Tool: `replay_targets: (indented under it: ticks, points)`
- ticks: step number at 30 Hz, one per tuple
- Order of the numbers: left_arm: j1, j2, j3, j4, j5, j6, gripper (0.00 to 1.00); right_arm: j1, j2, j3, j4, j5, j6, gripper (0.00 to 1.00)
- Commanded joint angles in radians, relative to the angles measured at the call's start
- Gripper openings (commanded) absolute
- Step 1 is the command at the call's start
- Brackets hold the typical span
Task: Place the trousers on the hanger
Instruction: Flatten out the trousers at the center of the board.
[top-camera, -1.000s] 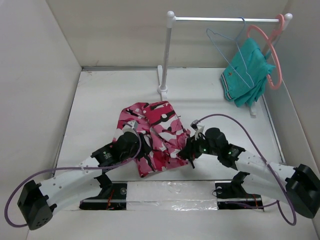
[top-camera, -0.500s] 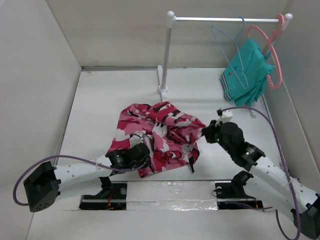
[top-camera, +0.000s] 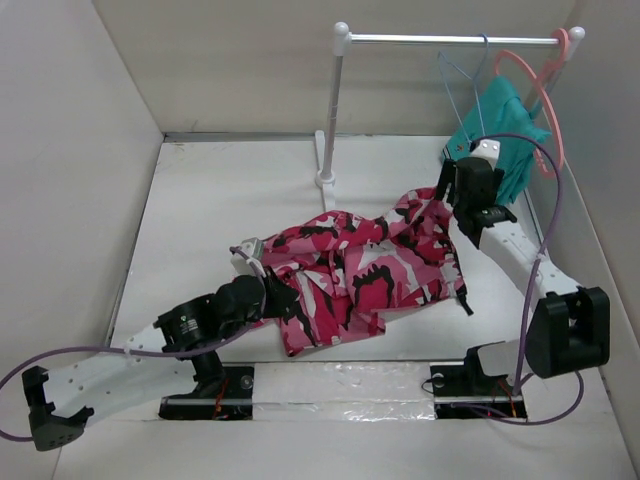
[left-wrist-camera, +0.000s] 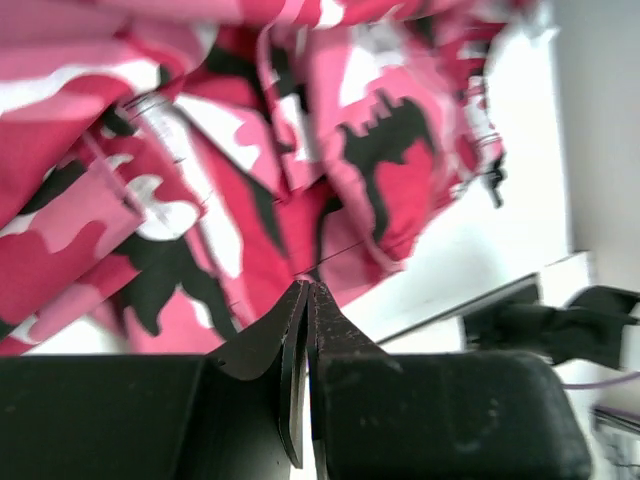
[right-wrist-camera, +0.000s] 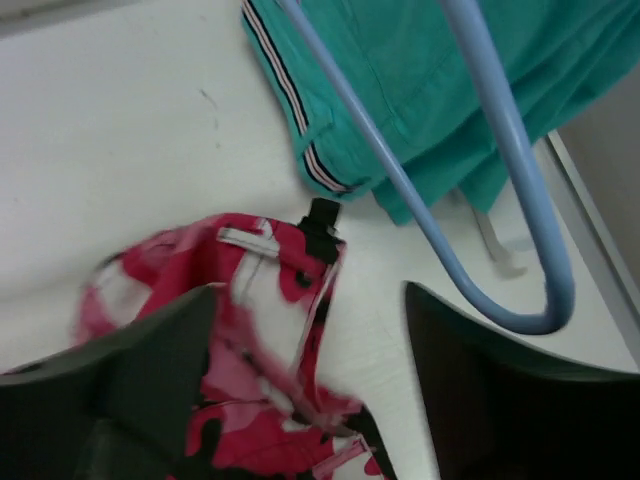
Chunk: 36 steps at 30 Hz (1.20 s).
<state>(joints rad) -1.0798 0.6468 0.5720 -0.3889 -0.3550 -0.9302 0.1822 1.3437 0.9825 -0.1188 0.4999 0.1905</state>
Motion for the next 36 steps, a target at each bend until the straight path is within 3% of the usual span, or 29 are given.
replay_targets:
  ticks: [1,4,5,6,7,9,12,13,15,16,19,24,28,30,36]
  points:
    - [0.004,0.005,0.040,-0.065,0.016,0.027,0.00,0.035,-0.009,0.093,0.004,0.019,-0.052,0.90]
    - [0.004,0.057,0.017,0.014,0.047,0.044,0.00,0.074,-0.079,0.009,0.002,-0.037,-0.062,0.92]
    - [0.004,0.072,0.020,0.045,0.047,0.060,0.00,0.107,-0.159,-0.028,-0.014,-0.034,-0.051,0.87]
    - [0.004,0.089,0.026,0.053,0.044,0.073,0.07,0.108,-0.207,-0.121,-0.019,-0.044,-0.039,0.77]
    - [0.004,0.123,0.031,0.061,0.021,0.086,0.11,0.117,-0.253,-0.178,-0.013,-0.066,-0.027,0.43]
    - [0.004,0.160,0.037,0.084,-0.007,0.114,0.22,0.068,-0.365,-0.298,-0.005,-0.130,0.038,0.01]
    - [0.004,0.224,0.038,0.192,-0.021,0.154,0.32,-0.086,-0.426,-0.473,0.010,-0.325,0.101,0.00]
    - [0.014,0.264,0.042,0.224,-0.012,0.165,0.34,-0.120,-0.431,-0.531,0.030,-0.355,0.109,0.06]
    - [0.014,0.309,0.057,0.303,-0.006,0.194,0.37,-0.202,-0.433,-0.553,0.030,-0.415,0.127,0.35]
    - [0.014,0.356,0.065,0.329,0.007,0.203,0.37,-0.219,-0.431,-0.558,0.018,-0.419,0.138,0.64]
    - [0.014,0.448,0.109,0.383,0.042,0.243,0.38,-0.256,-0.410,-0.567,-0.009,-0.468,0.159,0.89]
    - [0.014,0.490,0.091,0.478,0.074,0.261,0.37,-0.319,-0.321,-0.556,0.004,-0.549,0.159,0.90]
    - [0.014,0.455,0.074,0.481,0.035,0.274,0.37,-0.359,-0.281,-0.518,-0.045,-0.618,0.135,0.68]
    - [0.014,0.435,0.083,0.464,0.011,0.289,0.37,-0.359,-0.279,-0.513,-0.061,-0.665,0.116,0.62]
    - [0.023,0.346,0.045,0.446,-0.067,0.283,0.37,-0.368,-0.206,-0.467,-0.153,-0.823,0.078,0.64]
